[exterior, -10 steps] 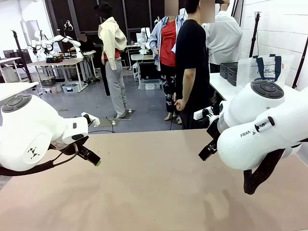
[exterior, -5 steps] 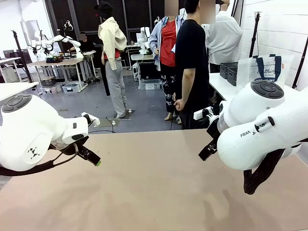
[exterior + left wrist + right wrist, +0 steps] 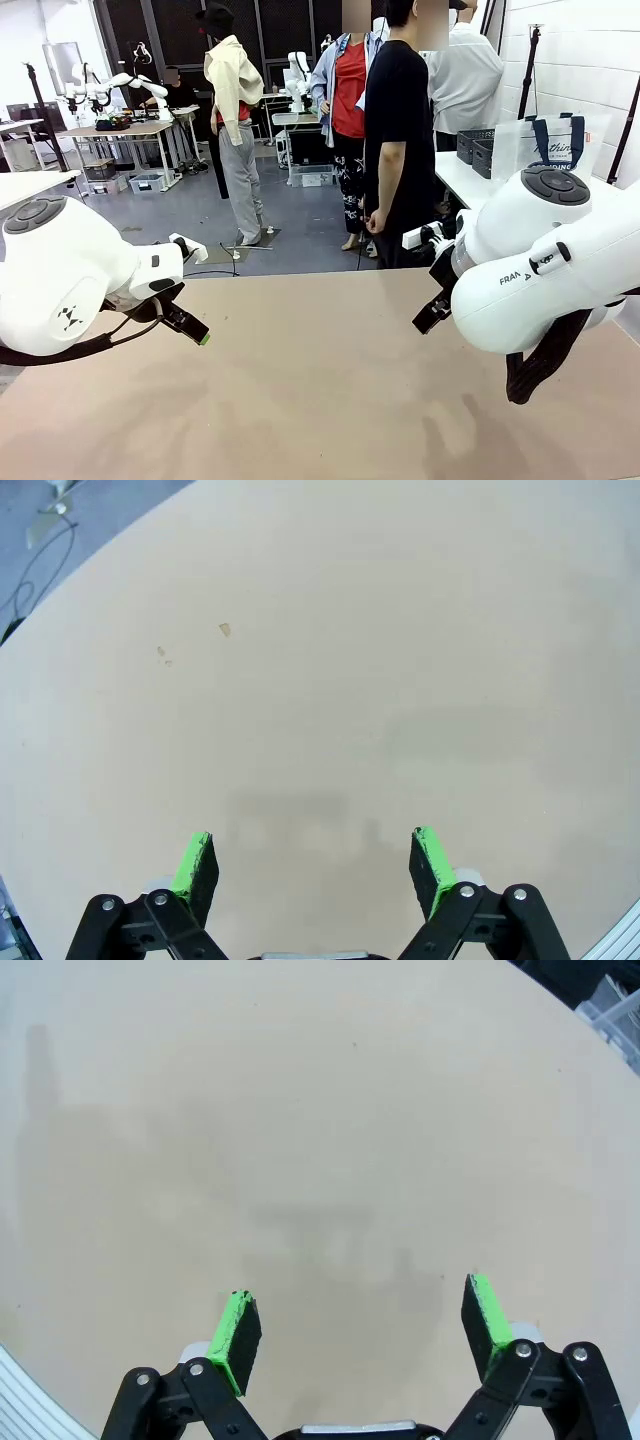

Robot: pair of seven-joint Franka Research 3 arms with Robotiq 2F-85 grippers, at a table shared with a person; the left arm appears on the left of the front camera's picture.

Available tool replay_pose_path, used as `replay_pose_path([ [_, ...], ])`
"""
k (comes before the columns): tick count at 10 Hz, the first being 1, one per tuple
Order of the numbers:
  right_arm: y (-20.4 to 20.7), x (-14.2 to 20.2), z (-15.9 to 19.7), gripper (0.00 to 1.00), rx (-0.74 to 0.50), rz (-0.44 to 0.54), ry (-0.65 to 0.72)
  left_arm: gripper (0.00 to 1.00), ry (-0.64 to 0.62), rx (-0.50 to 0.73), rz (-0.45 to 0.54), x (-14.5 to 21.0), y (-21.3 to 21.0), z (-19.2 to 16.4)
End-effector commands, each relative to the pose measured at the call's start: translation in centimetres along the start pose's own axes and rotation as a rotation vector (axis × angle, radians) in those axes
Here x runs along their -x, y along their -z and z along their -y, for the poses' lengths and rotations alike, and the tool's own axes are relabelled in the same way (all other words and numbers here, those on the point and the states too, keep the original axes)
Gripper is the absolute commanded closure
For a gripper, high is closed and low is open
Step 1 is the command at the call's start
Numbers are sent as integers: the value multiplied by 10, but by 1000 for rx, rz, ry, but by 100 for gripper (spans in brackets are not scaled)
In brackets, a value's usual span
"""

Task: Transfer purchased items from the store into the shopping bag.
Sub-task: Open the Reusable shopping bag in the center of the table.

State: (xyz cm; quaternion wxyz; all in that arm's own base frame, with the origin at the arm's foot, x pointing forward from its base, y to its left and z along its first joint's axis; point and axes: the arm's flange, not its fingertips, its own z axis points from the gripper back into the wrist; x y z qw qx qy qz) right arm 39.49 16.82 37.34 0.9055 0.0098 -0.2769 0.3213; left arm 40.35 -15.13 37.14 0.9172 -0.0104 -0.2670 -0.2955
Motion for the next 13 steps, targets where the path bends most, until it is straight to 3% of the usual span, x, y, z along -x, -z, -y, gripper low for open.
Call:
replay_pose_path([
  [1,0,0,0,0,0,0,0,0,-1,0,0,0,0,-1],
  [13,0,0,0,0,0,0,0,0,-1,0,0,0,0,-1],
])
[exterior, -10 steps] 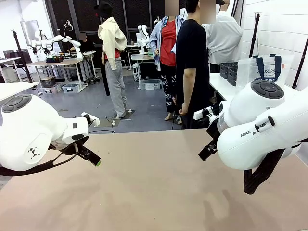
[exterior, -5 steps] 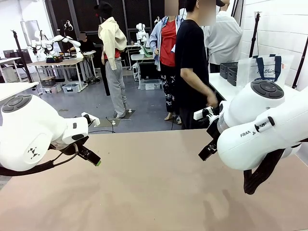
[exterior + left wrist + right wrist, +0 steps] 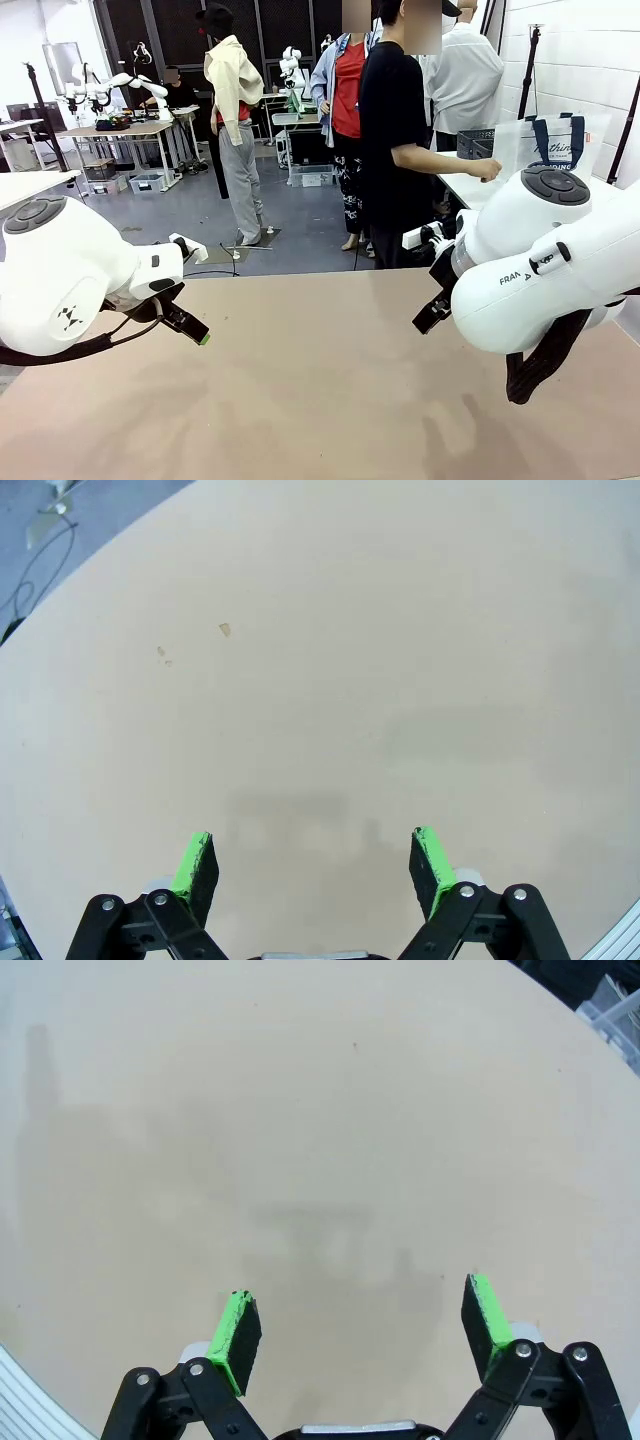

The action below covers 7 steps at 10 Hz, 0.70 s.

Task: Transfer purchased items from the store into the shopping bag.
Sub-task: Open the Reusable shopping bag in the center of the table.

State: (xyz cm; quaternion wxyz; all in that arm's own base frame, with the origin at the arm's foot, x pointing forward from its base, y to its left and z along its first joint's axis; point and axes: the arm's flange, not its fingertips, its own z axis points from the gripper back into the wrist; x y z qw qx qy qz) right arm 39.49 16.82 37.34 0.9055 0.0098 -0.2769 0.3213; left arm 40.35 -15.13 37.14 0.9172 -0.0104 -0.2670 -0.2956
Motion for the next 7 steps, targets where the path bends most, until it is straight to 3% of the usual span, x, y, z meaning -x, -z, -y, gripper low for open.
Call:
replay_pose_path([
  [1,0,0,0,0,0,0,0,0,-1,0,0,0,0,-1],
  [7,0,0,0,0,0,0,0,0,-1,0,0,0,0,-1],
])
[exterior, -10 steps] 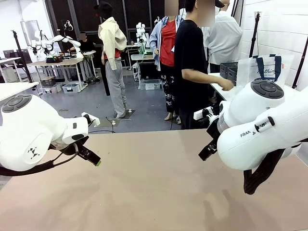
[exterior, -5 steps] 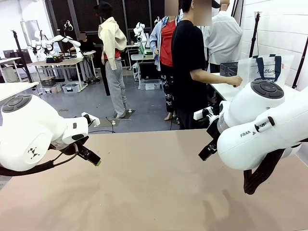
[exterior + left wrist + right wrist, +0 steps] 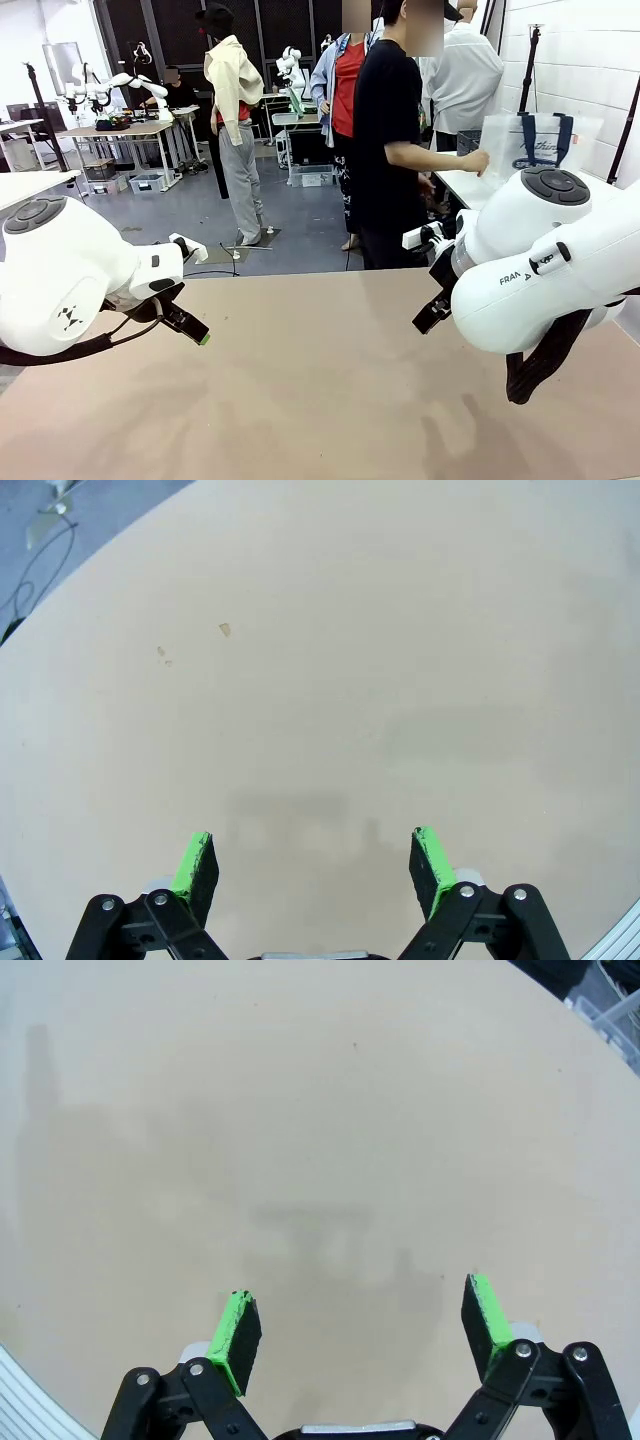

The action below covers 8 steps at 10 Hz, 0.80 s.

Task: Transfer purchased items from the store into the shopping bag.
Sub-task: Open the Reusable shopping bag in the center of the table.

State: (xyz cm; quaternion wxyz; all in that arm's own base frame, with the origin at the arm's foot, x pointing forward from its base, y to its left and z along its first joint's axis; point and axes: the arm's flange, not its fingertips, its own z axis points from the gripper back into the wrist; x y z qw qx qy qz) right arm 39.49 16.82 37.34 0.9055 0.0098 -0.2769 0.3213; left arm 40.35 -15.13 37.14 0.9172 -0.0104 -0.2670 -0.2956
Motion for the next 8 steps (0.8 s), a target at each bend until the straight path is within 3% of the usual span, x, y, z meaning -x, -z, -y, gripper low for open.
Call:
replay_pose_path([
  [1,0,0,0,0,0,0,0,0,-1,0,0,0,0,-1],
  [8,0,0,0,0,0,0,0,0,-1,0,0,0,0,-1],
])
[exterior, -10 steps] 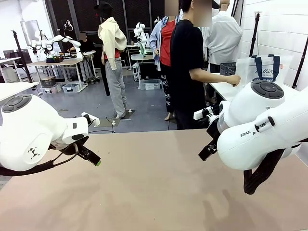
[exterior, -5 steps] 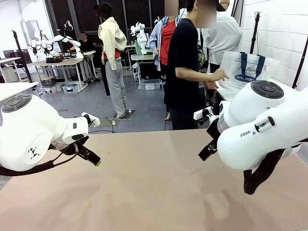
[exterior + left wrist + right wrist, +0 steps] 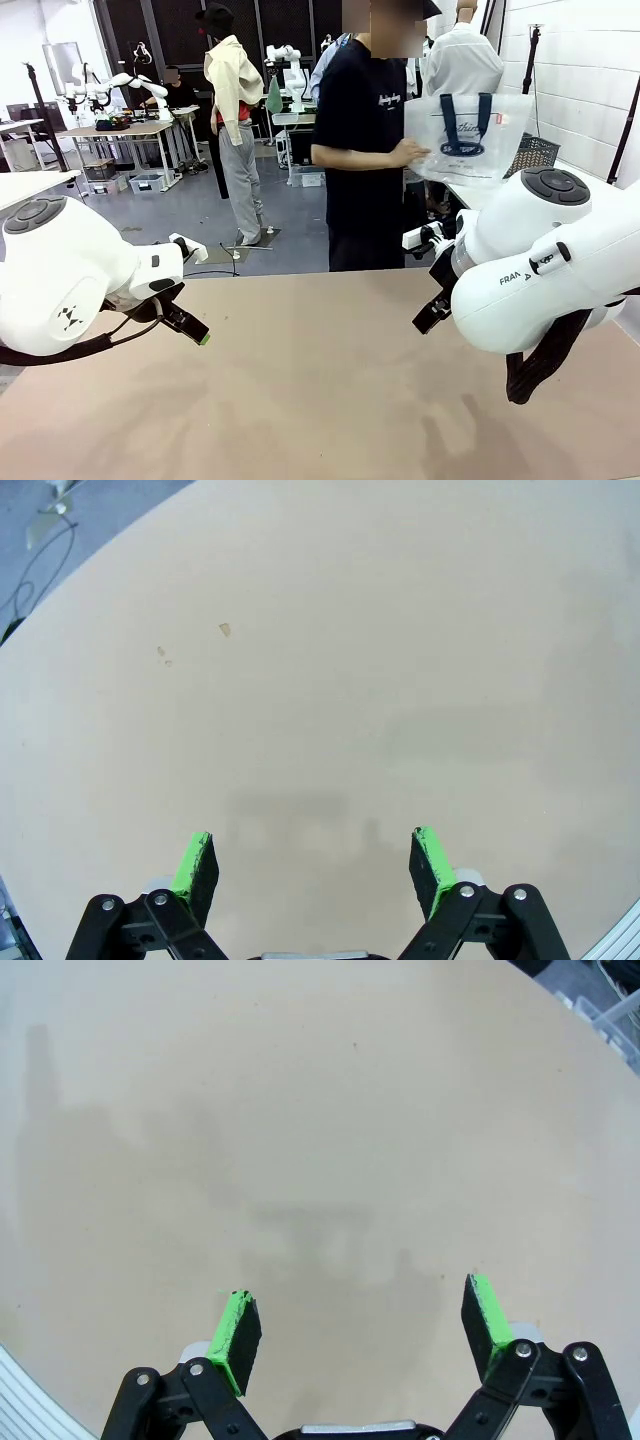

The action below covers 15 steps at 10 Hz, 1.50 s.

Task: Transfer purchased items from the store into the shopping bag.
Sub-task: Open the Reusable shopping bag in the center of the table.

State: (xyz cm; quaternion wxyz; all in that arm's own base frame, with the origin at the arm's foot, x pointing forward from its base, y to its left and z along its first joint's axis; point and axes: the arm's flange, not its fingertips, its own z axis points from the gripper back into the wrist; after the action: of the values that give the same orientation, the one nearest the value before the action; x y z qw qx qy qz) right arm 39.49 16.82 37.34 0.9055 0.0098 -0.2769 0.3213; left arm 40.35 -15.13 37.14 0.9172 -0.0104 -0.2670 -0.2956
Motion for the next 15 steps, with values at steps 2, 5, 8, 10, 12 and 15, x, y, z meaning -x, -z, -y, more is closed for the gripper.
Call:
replay_pose_path([
  [2,0,0,0,0,0,0,0,0,-1,0,0,0,0,-1],
  [5,0,0,0,0,0,0,0,0,-1,0,0,0,0,-1],
  [8,0,0,0,0,0,0,0,0,-1,0,0,0,0,-1],
  [10,0,0,0,0,0,0,0,0,-1,0,0,0,0,-1],
  [12,0,0,0,0,0,0,0,0,-1,0,0,0,0,-1],
  [15,0,0,0,0,0,0,0,0,-1,0,0,0,0,-1],
])
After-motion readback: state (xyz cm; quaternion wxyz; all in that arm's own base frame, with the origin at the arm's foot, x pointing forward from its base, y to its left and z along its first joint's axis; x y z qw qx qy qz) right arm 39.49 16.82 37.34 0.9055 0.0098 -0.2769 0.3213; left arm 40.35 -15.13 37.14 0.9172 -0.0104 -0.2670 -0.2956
